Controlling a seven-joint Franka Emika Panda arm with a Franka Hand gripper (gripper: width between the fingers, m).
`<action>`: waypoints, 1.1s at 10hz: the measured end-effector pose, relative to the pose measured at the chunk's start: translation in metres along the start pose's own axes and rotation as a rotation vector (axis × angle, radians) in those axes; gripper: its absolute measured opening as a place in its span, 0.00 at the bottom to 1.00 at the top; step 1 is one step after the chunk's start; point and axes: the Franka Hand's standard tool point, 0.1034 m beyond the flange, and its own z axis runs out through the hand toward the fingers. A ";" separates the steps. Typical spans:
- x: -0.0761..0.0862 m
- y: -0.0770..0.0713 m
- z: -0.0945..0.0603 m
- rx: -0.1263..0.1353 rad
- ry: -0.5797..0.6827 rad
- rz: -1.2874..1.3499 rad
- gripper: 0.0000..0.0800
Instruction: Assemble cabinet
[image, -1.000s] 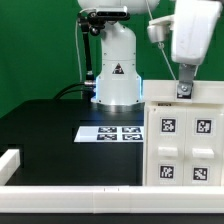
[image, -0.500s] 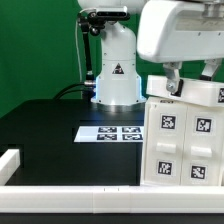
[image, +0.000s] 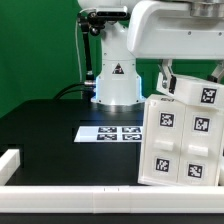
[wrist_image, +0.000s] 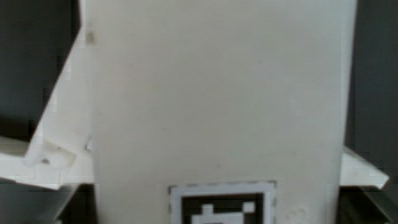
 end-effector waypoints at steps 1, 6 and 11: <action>0.000 0.001 0.000 0.022 -0.003 0.119 0.69; 0.001 -0.002 -0.001 0.073 -0.017 0.563 0.69; 0.001 0.005 0.000 0.123 -0.008 0.965 0.69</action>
Offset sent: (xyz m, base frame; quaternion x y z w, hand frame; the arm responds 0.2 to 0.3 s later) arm -0.0012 -0.0028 -0.0013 0.0584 -0.0337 0.3084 0.9489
